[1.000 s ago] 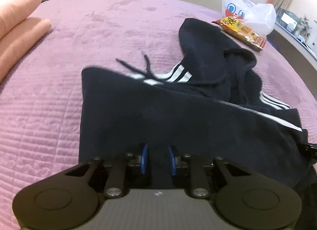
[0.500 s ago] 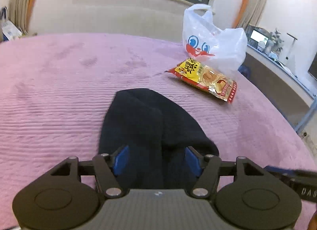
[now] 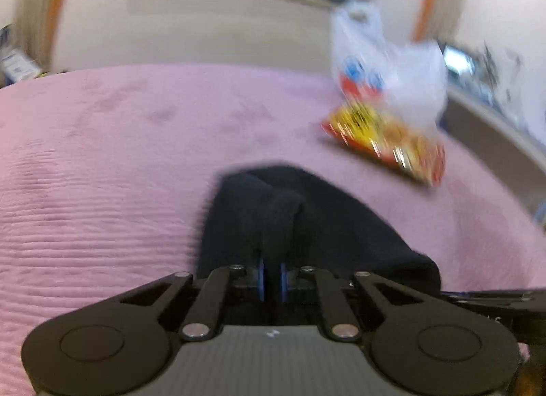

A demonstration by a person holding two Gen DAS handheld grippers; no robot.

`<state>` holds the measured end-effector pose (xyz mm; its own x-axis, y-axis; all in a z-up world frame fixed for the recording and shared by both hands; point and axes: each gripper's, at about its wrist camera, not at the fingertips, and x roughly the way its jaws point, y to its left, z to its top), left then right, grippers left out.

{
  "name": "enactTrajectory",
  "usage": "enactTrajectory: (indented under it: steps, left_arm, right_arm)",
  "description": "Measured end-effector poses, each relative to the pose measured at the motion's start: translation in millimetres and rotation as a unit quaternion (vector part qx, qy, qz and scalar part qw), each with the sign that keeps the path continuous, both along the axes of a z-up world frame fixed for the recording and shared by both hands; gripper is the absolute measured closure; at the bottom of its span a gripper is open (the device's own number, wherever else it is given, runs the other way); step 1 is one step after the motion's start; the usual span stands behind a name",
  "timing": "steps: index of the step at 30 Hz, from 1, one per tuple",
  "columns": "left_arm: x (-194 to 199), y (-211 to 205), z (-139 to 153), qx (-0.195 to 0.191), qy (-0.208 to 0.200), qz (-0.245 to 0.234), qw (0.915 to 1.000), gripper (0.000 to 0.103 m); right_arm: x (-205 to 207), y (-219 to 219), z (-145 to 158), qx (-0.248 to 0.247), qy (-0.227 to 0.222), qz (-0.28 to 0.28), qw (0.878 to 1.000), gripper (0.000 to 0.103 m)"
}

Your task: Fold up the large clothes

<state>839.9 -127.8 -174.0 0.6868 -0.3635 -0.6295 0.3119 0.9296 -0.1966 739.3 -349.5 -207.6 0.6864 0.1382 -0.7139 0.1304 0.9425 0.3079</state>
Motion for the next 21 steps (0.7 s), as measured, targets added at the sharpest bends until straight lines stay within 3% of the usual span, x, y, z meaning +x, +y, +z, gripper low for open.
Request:
enactTrajectory:
  steps: [3, 6, 9, 12, 14, 15, 16, 17, 19, 21]
  left_arm:
    - [-1, 69, 15, -0.079, 0.009, 0.045, 0.9958, 0.094]
    - [5, 122, 2, -0.096, 0.043, 0.086, 0.9908, 0.095]
    - [18, 149, -36, -0.111, 0.099, 0.087, 0.9850, 0.095]
    - [29, 145, -73, -0.085, 0.152, 0.047, 0.9837, 0.091]
    - [25, 145, -67, -0.066, 0.137, 0.029, 0.9880, 0.083]
    - [23, 147, -59, -0.046, 0.130, 0.022, 0.9902, 0.073]
    - [18, 149, -53, -0.027, 0.117, 0.015, 0.9927, 0.068]
    - [11, 154, -44, -0.001, 0.101, 0.006, 0.9948, 0.067]
    - [-2, 164, -25, 0.038, 0.071, -0.001, 0.9967, 0.069]
    - [-9, 172, -3, 0.034, 0.037, -0.011, 0.9987, 0.069]
  right_arm:
    - [-15, -6, 28, -0.013, -0.049, -0.014, 0.999, 0.094]
    - [-24, -19, 41, 0.003, -0.064, -0.027, 0.998, 0.095]
    - [-18, -26, 25, 0.003, -0.037, -0.030, 0.999, 0.095]
    - [-1, -25, -14, -0.017, 0.032, -0.027, 0.999, 0.091]
    - [-1, -26, -30, -0.023, 0.046, -0.020, 0.998, 0.086]
    - [-5, -28, -26, -0.025, 0.038, -0.017, 0.999, 0.085]
    - [-9, -31, -20, -0.030, 0.039, -0.015, 0.999, 0.073]
    - [-14, -34, -11, -0.034, 0.034, -0.013, 0.999, 0.055]
    - [-30, -42, 12, -0.032, 0.014, -0.007, 0.999, 0.049]
    - [-44, -45, 36, -0.034, -0.019, -0.010, 0.999, 0.049]
